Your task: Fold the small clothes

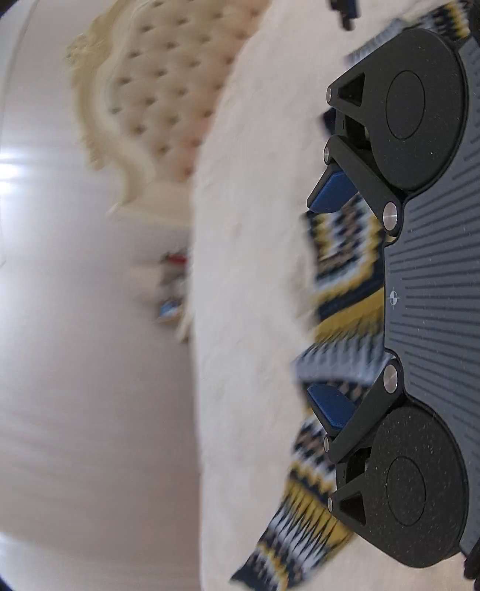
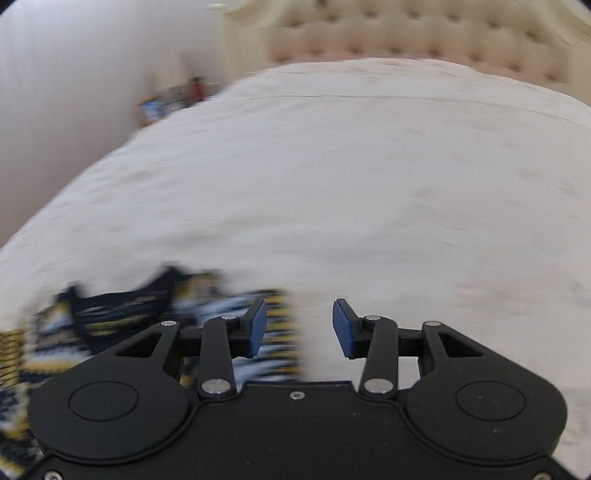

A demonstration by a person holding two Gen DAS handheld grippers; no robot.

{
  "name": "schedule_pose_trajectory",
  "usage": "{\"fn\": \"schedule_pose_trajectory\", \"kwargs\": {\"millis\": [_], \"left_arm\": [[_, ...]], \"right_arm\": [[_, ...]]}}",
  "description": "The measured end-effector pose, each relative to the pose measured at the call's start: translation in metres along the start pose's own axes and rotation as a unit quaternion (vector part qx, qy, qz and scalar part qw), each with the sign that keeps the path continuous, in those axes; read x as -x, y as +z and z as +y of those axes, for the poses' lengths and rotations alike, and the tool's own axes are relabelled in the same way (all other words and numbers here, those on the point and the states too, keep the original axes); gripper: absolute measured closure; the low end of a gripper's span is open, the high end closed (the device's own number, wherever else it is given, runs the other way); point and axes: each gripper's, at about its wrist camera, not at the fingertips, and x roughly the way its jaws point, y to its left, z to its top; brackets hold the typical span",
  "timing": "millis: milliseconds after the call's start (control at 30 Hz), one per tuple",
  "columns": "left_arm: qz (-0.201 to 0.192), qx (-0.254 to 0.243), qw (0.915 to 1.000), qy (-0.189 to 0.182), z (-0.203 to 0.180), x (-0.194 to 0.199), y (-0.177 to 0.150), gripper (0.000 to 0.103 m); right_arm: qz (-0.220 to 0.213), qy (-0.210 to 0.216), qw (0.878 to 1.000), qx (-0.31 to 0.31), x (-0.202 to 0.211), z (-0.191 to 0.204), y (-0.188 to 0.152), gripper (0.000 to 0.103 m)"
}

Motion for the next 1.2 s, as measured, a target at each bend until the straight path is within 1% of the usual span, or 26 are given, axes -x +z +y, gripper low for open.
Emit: {"fn": "schedule_pose_trajectory", "kwargs": {"millis": [67, 133, 167, 200, 267, 300, 333, 400, 467, 500, 533, 567, 600, 633, 667, 700, 733, 767, 833, 900, 967, 1000, 1067, 1133, 1167, 1200], "left_arm": [[0.042, -0.029, 0.9987, -0.004, -0.010, -0.016, -0.006, 0.002], [0.084, -0.059, 0.9946, -0.015, -0.016, -0.033, -0.014, 0.002], [0.112, -0.072, 0.9910, -0.017, -0.020, -0.043, -0.018, 0.002], [0.142, -0.084, 0.9861, -0.016, -0.022, -0.053, -0.024, 0.002], [0.208, -0.097, 0.9732, -0.012, -0.021, -0.074, -0.038, 0.002], [0.217, -0.091, 0.9718, -0.015, -0.018, -0.080, -0.043, 0.000], [0.213, -0.083, 0.9733, -0.020, -0.014, -0.081, -0.045, 0.000], [0.217, -0.074, 0.9731, -0.024, -0.012, -0.083, -0.041, 0.001], [0.215, -0.076, 0.9732, -0.025, -0.010, -0.084, -0.041, 0.000], [0.214, -0.079, 0.9734, -0.024, -0.011, -0.084, -0.042, 0.000], [0.212, -0.081, 0.9735, -0.023, -0.012, -0.081, -0.043, 0.000], [0.212, -0.082, 0.9736, -0.024, -0.013, -0.081, -0.042, 0.001], [0.210, -0.080, 0.9742, -0.026, -0.013, -0.081, -0.042, 0.001], [0.206, -0.076, 0.9751, -0.028, -0.012, -0.080, -0.041, 0.001], [0.202, -0.072, 0.9763, -0.029, -0.012, -0.079, -0.041, 0.001], [0.194, -0.068, 0.9782, -0.031, -0.010, -0.077, -0.040, 0.001], [0.186, -0.063, 0.9798, -0.034, -0.010, -0.075, -0.038, 0.001], [0.181, -0.058, 0.9811, -0.038, -0.009, -0.074, -0.036, 0.001], [0.178, -0.055, 0.9818, -0.040, -0.010, -0.074, -0.035, 0.002], [0.181, -0.067, 0.9805, -0.035, -0.013, -0.077, -0.037, 0.001], [0.185, -0.073, 0.9794, -0.032, -0.014, -0.079, -0.039, 0.001], [0.186, -0.072, 0.9793, -0.032, -0.014, -0.079, -0.039, 0.001], [0.186, -0.073, 0.9793, -0.033, -0.013, -0.078, -0.038, 0.002], [0.171, -0.075, 0.9820, -0.027, -0.013, -0.073, -0.035, 0.002], [0.156, -0.077, 0.9845, -0.021, -0.012, -0.068, -0.031, 0.002], [0.139, -0.079, 0.9871, -0.015, -0.012, -0.063, -0.028, 0.002]], "right_arm": [[0.007, 0.007, 1.000, -0.012, -0.010, -0.017, -0.002, 0.052], [0.008, 0.052, 0.997, -0.053, -0.018, -0.029, -0.005, 0.050], [0.007, 0.076, 0.994, -0.082, -0.025, -0.031, -0.008, 0.049], [0.009, 0.096, 0.990, -0.106, -0.029, -0.032, -0.009, 0.045], [0.020, 0.114, 0.986, -0.123, -0.041, -0.031, -0.013, 0.042], [0.025, 0.115, 0.986, -0.122, -0.044, -0.030, -0.012, 0.042], [0.029, 0.115, 0.986, -0.120, -0.049, -0.029, -0.013, 0.042], [0.030, 0.126, 0.982, -0.136, -0.055, -0.027, -0.013, 0.040], [0.033, 0.150, 0.973, -0.170, -0.053, -0.031, -0.015, 0.038], [0.037, 0.165, 0.968, -0.186, -0.052, -0.032, -0.015, 0.040], [0.041, 0.179, 0.964, -0.194, -0.051, -0.032, -0.015, 0.051], [0.047, 0.192, 0.962, -0.189, -0.048, -0.028, -0.015, 0.066], [0.047, 0.186, 0.967, -0.167, -0.044, -0.020, -0.014, 0.087], [0.033, 0.165, 0.978, -0.125, -0.034, -0.009, -0.012, 0.088], [0.000, 0.137, 0.989, -0.063, -0.019, 0.005, -0.010, 0.089], [-0.036, 0.105, 0.994, -0.006, -0.004, 0.018, -0.009, 0.090], [-0.061, 0.068, 0.995, 0.039, 0.006, 0.026, -0.008, 0.090], [-0.069, 0.032, 0.995, 0.067, 0.010, 0.030, -0.006, 0.090], [-0.039, 0.001, 0.997, 0.062, -0.004, 0.025, -0.004, 0.090], [-0.016, -0.018, 0.998, 0.065, -0.020, 0.021, -0.008, 0.090], [0.007, -0.008, 0.998, 0.054, -0.033, 0.019, -0.014, 0.088], [0.017, -0.006, 0.999, 0.045, -0.037, 0.018, -0.016, 0.081], [0.001, -0.018, 0.999, 0.041, -0.032, 0.017, -0.020, 0.065], [-0.018, -0.032, 0.998, 0.042, -0.021, 0.016, -0.021, 0.029], [-0.030, -0.034, 0.998, 0.044, -0.012, 0.016, -0.022, 0.026], [-0.043, -0.034, 0.997, 0.048, -0.003, 0.016, -0.024, 0.027]]}}
